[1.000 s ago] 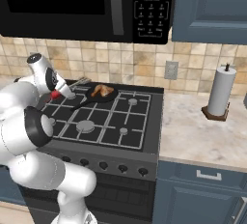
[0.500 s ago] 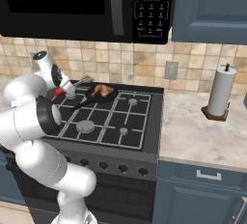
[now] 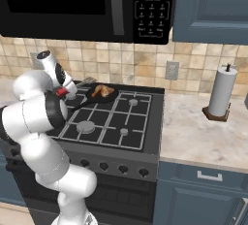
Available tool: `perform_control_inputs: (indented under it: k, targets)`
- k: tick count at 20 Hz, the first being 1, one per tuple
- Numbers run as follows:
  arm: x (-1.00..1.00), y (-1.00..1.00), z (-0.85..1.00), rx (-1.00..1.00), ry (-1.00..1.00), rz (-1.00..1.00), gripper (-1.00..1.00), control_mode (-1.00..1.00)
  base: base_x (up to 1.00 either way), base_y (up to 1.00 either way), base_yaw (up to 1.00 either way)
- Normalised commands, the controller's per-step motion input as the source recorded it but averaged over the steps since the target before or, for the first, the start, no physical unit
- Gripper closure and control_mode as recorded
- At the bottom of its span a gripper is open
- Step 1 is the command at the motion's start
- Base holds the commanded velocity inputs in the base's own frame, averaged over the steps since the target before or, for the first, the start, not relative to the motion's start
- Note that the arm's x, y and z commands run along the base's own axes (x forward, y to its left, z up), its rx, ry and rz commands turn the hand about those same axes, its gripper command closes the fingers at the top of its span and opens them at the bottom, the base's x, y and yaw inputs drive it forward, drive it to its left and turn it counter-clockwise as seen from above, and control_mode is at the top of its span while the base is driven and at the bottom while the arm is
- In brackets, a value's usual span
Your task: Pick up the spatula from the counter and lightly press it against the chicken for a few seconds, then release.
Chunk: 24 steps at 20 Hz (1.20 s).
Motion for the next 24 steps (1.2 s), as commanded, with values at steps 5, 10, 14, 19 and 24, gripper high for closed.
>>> perform_control_inputs:
  k: [5, 10, 14, 19, 24]
  targets:
    - [0.19, -0.07, -0.07, 0.0, 0.02, -0.01, 1.0, -1.0, 0.0, 0.0, 0.0]
    - [0.19, -0.07, -0.04, 0.0, 0.01, -0.01, 1.0, -1.0, 0.0, 0.0, 0.0]
    - [0.16, -0.07, -0.04, 0.0, 0.01, -0.01, 1.0, -1.0, 0.0, 0.0, 0.0]
    - [0.15, -0.05, -0.07, 0.0, 0.01, -0.02, 1.0, -1.0, 0.0, 0.0, 0.0]
    - [0.17, -0.02, -0.1, 0.0, 0.03, -0.02, 1.0, -1.0, 0.0, 0.0, 0.0]
